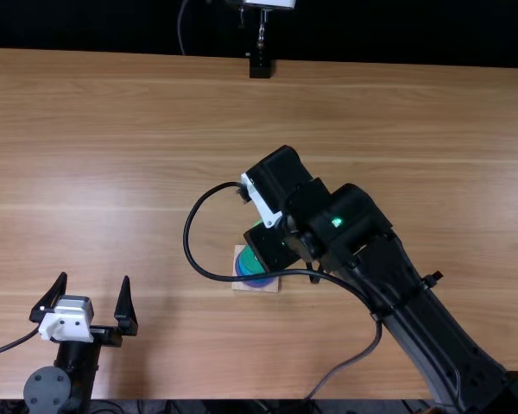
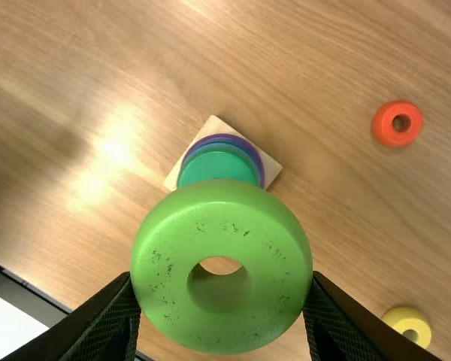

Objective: Build the Hanoi tower: stack the rings onto the peg from bottom to top in this color order: purple, dark blue, light blue, dark green, light green, yellow, orange.

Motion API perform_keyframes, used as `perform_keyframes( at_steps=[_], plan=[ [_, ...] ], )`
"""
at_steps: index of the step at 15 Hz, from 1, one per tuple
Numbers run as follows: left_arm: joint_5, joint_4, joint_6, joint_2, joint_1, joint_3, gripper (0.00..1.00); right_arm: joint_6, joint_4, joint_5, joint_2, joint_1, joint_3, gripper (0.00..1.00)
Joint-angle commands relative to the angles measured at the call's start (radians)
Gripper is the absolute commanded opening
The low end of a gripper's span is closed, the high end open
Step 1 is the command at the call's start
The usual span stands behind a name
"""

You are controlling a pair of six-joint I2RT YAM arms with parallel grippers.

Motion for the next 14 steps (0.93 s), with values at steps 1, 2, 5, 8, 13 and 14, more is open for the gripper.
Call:
perform_keyframes(
  at_steps=[1, 2, 5, 8, 13, 14],
  plan=[
    [0.007, -0.017, 0.005, -0.012, 0.007, -0.017, 1.00, -0.004, 0.002, -0.006, 0.013, -0.013, 0.012, 0.00],
    [0.007, -0.017, 0.005, -0.012, 0.007, -0.017, 1.00, -0.004, 0.002, -0.006, 0.013, -0.013, 0.012, 0.00],
    [0.007, -0.017, 0.005, -0.012, 0.007, -0.017, 1.00, -0.004, 0.001, -0.007, 0.011, -0.011, 0.012, 0.00],
    [0.007, -0.017, 0.005, -0.012, 0.007, -0.017, 1.00, -0.002, -0.001, -0.009, 0.011, -0.010, 0.010, 0.00],
    [0.007, -0.017, 0.003, -0.012, 0.007, -0.017, 1.00, 0.005, -0.007, -0.009, 0.011, -0.005, 0.009, 0.00],
    [0.007, -0.017, 0.005, -0.012, 0.007, -0.017, 1.00, 0.005, -0.005, -0.007, 0.011, -0.004, 0.000, 0.00]
  ],
)
